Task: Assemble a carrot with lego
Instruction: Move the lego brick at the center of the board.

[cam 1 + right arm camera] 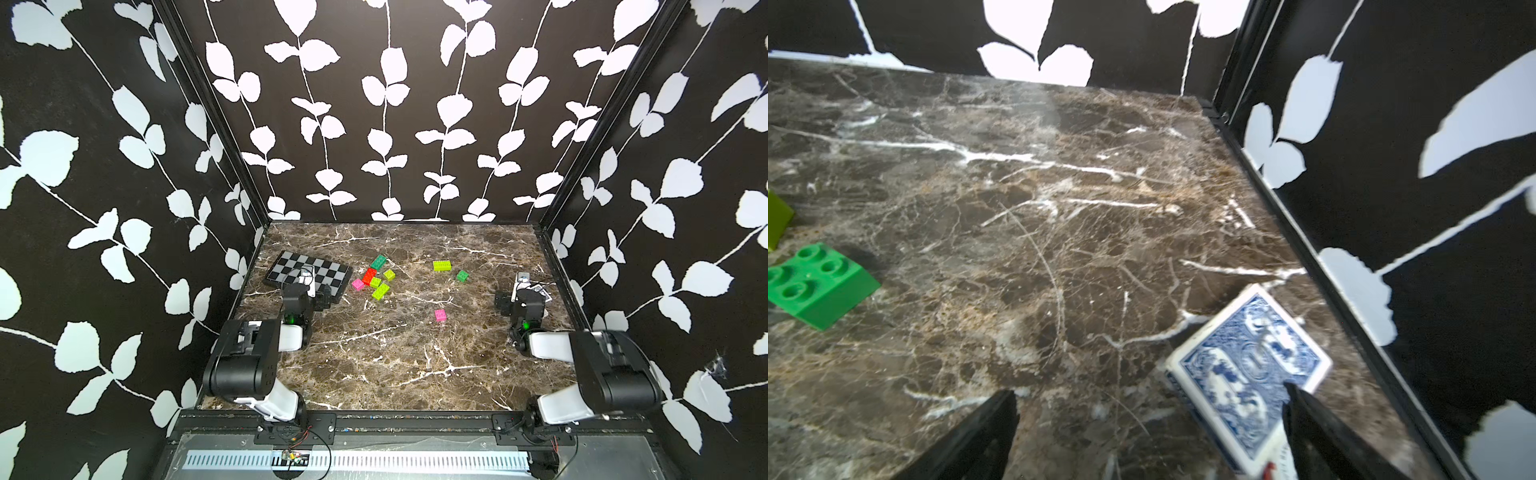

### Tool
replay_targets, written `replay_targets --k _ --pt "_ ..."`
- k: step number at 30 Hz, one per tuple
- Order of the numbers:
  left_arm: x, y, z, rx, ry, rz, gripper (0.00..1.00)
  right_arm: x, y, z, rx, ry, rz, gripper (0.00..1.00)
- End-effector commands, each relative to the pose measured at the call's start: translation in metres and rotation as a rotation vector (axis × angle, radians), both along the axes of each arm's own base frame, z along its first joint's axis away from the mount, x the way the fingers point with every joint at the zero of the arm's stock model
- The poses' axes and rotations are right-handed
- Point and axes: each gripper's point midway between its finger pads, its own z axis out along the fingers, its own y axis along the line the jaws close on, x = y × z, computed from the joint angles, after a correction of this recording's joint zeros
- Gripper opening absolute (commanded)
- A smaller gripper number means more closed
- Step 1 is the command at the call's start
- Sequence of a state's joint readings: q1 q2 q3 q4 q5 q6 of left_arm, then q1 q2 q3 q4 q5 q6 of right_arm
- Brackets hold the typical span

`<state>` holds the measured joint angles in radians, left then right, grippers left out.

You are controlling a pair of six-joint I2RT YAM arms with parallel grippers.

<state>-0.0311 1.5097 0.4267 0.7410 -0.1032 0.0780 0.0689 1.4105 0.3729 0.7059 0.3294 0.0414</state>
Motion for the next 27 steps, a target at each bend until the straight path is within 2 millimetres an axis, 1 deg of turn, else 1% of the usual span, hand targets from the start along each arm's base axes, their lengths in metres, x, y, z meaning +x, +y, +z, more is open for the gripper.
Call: replay_targets --k 1,2,3,4,5,6,7,8,10,12,14,16,17,19,22,23,27 --pt "-0.002 0.027 0.050 -0.022 -0.007 0.180 0.99 -0.004 -0.021 0.065 0.042 -0.127 -0.149 0.99" --pt "-0.005 0.029 0.062 -0.074 -0.001 0.220 0.99 -0.012 -0.026 0.077 0.070 -0.145 -0.191 0.99" --pt "-0.005 0.023 0.071 -0.124 0.002 0.205 0.99 -0.017 -0.025 0.087 0.102 -0.152 -0.195 0.99" --pt "-0.005 0.010 0.079 -0.186 0.012 0.145 0.99 -0.021 -0.021 0.096 0.135 -0.150 -0.176 0.99" --pt "-0.005 -0.007 0.086 -0.253 0.017 0.076 0.99 -0.024 -0.012 0.101 0.184 -0.141 -0.138 0.99" --pt "-0.006 -0.020 0.091 -0.325 0.016 0.036 0.99 -0.025 -0.001 0.105 0.229 -0.139 -0.084 0.98" --pt "-0.006 -0.038 0.097 -0.401 0.016 -0.019 0.99 -0.026 0.012 0.108 0.279 -0.135 -0.024 0.96" --pt "-0.008 -0.057 0.102 -0.454 0.022 -0.084 0.99 -0.028 0.025 0.106 0.320 -0.111 0.025 0.96" --pt "-0.013 -0.095 0.102 -0.473 0.080 -0.181 0.98 -0.032 0.052 0.100 0.368 -0.035 0.099 0.95" --pt "-0.022 -0.136 0.094 -0.459 0.175 -0.290 0.96 -0.037 0.084 0.085 0.381 0.068 0.176 0.95" --pt "-0.035 -0.173 0.076 -0.440 0.292 -0.382 0.92 -0.041 0.121 0.068 0.378 0.164 0.274 0.93" --pt "-0.047 -0.197 0.061 -0.428 0.373 -0.445 0.91 -0.044 0.153 0.052 0.354 0.232 0.364 0.92" --pt "-0.053 -0.205 0.056 -0.425 0.403 -0.463 0.90 -0.044 0.168 0.042 0.342 0.262 0.402 0.92" --pt "-0.061 -0.213 0.049 -0.425 0.433 -0.475 0.90 -0.044 0.194 0.024 0.331 0.319 0.460 0.90" --pt "-0.066 -0.216 0.048 -0.432 0.441 -0.489 0.91 -0.041 0.225 0.000 0.291 0.378 0.517 0.88" --pt "-0.068 -0.216 0.048 -0.424 0.442 -0.495 0.91 -0.039 0.233 -0.007 0.275 0.390 0.527 0.87" --pt "-0.071 -0.211 0.048 -0.381 0.455 -0.489 0.91 -0.028 0.248 -0.029 0.249 0.434 0.548 0.83"
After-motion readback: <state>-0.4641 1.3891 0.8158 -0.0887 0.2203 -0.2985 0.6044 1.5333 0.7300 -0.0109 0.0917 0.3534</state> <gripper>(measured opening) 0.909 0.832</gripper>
